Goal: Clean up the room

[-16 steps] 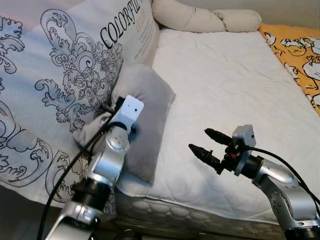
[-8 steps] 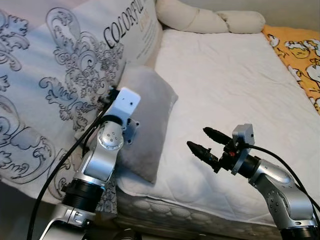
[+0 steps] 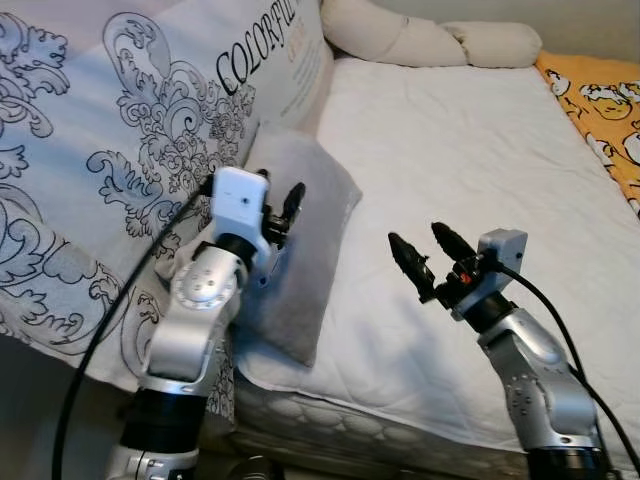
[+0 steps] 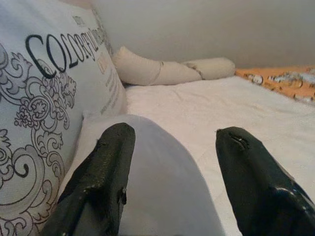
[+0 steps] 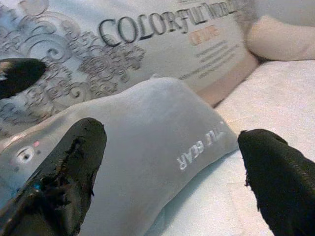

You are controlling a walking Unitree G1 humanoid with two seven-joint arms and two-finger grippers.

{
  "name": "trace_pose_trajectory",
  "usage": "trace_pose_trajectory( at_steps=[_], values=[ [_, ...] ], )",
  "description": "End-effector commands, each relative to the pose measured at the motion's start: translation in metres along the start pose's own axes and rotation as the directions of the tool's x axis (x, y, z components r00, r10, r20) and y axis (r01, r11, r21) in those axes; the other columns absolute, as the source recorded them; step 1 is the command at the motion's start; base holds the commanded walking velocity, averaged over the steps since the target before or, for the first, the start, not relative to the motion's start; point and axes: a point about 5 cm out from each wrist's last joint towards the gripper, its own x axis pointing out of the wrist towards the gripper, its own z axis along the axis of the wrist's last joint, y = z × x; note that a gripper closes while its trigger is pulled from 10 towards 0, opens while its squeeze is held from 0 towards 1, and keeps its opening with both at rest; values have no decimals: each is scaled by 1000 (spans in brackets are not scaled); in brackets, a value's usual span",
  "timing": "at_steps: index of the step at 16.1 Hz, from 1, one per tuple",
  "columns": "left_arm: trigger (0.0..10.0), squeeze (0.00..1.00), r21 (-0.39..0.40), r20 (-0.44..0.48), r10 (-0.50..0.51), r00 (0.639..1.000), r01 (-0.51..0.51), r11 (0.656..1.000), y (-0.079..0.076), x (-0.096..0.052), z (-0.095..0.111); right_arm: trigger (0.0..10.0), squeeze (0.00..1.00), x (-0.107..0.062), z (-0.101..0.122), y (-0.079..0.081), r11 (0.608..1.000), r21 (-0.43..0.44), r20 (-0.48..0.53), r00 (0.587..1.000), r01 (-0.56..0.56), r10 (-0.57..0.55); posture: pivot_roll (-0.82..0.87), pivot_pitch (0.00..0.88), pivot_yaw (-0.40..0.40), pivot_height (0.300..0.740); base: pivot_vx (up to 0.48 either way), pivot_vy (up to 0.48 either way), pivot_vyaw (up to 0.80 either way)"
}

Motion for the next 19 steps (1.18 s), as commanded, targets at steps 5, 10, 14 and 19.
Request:
trace_pose_trajectory(
  at_steps=[5, 10, 14, 19],
  values=[
    [10000, 1000, -39, -68, 76, 995, -79, 996, 11, -18, -14, 10000, 1000, -13, -7, -3, 987, 49, 11, 988, 151, -152, -71, 0, 31, 740, 0, -480, 0],
    [10000, 1000, -28, -78, 204, 976, -207, 978, 13, -21, -25, 10000, 1000, -17, -7, -11, 977, -9, -4, 977, 214, -214, -67, 0, 10, 740, 0, -480, 0],
    [10000, 1000, 1, -137, 239, 961, -241, 970, 21, -27, -35, 10000, 1000, -17, -15, -18, 953, -27, -47, 952, 302, -303, -59, 0, 8, 740, 0, -431, 0],
    [10000, 718, 134, -239, 259, 936, -232, 963, 49, -58, -61, 10000, 1000, -24, -22, -26, 921, -76, -100, 916, 383, -389, -62, 0, 20, 740, 0, 0, 0]
  ],
)
